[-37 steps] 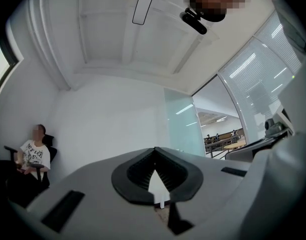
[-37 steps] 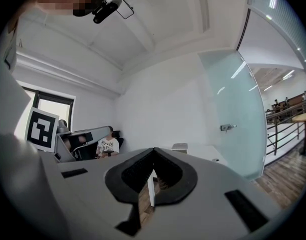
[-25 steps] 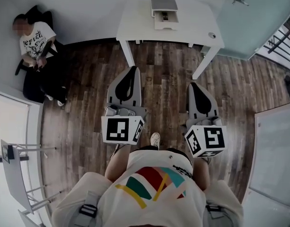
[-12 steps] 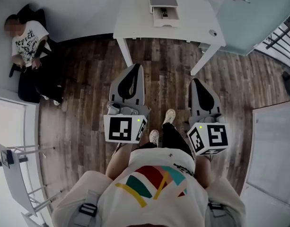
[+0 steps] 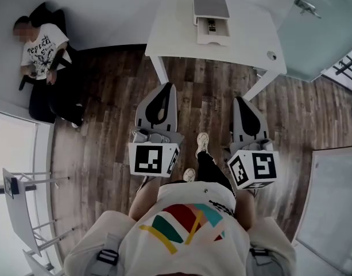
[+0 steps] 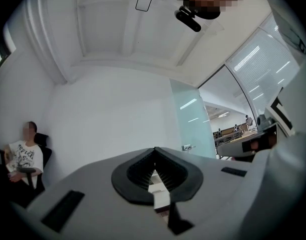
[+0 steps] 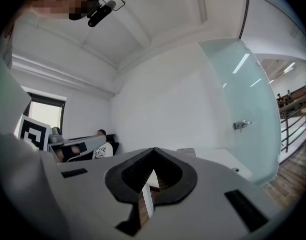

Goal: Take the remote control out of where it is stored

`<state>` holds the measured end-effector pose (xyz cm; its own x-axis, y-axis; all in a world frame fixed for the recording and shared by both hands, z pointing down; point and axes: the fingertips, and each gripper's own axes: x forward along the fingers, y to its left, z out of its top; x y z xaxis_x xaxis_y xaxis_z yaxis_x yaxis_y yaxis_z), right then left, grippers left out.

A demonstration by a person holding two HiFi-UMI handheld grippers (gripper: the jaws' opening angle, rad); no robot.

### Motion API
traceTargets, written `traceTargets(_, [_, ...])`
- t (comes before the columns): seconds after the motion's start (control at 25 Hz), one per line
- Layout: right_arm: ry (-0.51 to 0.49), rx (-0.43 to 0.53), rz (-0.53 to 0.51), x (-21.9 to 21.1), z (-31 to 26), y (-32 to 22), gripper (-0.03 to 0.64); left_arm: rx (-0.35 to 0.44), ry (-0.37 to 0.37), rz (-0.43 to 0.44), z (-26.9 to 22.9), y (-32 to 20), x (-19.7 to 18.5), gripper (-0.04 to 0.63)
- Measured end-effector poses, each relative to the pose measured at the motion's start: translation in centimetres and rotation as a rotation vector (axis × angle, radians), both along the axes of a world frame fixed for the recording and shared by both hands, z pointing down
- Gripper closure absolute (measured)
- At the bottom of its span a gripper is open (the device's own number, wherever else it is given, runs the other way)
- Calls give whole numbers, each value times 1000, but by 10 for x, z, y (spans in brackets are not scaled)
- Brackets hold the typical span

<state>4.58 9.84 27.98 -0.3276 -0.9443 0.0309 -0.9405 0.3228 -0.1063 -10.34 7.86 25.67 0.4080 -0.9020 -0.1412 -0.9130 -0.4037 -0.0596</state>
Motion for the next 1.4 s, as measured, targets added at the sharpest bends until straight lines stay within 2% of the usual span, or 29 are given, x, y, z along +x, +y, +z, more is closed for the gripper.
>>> traceTargets(0.24, [38,43,-31,14,-1,-60,618,-33,9,14,10,-64,26,592])
traceTargets(0.48, [-47,40,-80,35,-1,-116,618,-54,23,11,9,-118,50,592])
traceTargets(0.6, [-55,24,-97,43,3,-142,618,-65,26,0,10,-144,55,592])
traceTargets(0.84, [-9,-21,-103,60,14,-194,618,-73,15,-21,13,-196,71,592])
traceTargets(1.2, [-62,-70,-92,84,26,-240,618,-89,6,-38,20,-244,82,592])
traceTargets(1.4, [-60,-92,-79,87,30,-265,618,-111,16,-39,28,-276,80,592])
